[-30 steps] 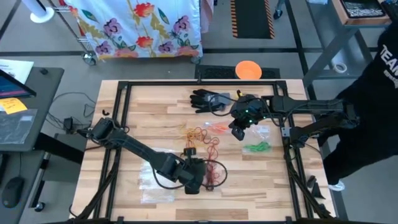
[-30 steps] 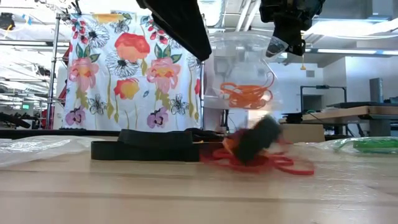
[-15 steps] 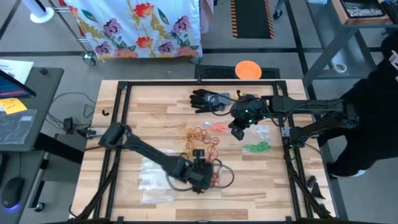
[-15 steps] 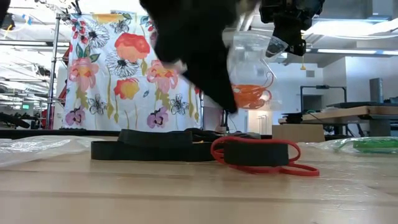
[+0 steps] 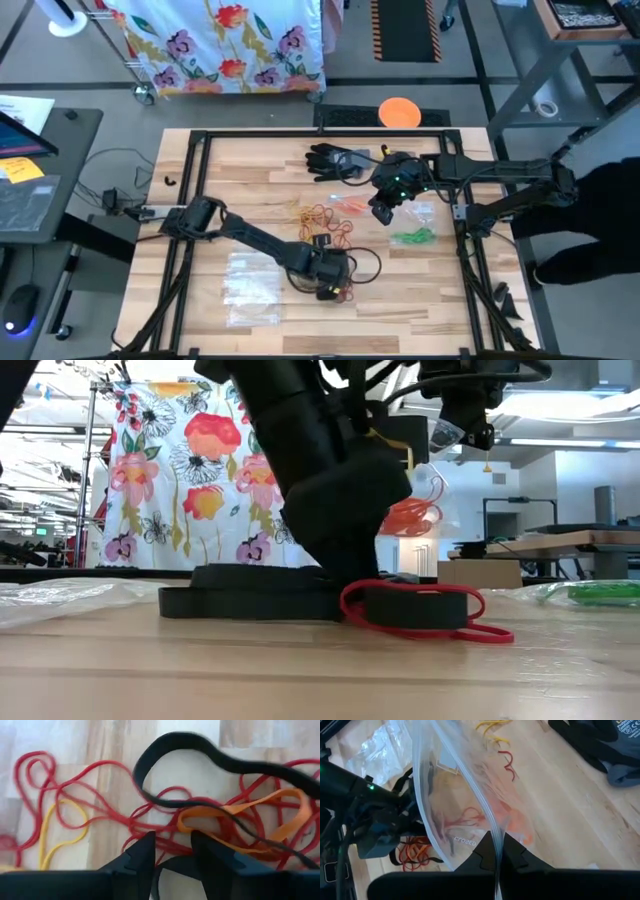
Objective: Sort rubber bands
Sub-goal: Put the orange rubber band into the transparent zip bag
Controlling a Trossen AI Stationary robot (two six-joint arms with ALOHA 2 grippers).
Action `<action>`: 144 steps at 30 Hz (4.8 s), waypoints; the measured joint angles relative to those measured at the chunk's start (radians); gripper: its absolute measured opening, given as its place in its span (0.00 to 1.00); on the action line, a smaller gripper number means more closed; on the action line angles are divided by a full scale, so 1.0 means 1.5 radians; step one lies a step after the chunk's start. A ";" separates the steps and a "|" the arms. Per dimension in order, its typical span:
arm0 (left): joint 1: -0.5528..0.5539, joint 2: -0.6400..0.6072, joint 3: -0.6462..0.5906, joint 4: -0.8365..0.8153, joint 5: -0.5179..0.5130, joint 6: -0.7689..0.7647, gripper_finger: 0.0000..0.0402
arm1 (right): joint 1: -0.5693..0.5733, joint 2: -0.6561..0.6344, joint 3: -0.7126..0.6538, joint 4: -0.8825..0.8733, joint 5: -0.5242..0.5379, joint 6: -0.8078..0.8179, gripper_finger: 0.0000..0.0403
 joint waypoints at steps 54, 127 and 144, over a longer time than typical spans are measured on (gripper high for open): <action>-0.029 0.008 0.039 -0.022 -0.025 -0.050 0.02 | 0.004 0.000 0.000 0.008 0.000 0.005 0.00; -0.134 -0.433 -0.556 0.730 -0.096 -0.246 0.11 | 0.037 0.000 0.000 -0.025 0.000 0.015 0.00; -0.124 -0.168 -0.420 0.687 -0.091 -0.469 0.11 | 0.040 0.000 0.000 0.003 0.000 0.017 0.00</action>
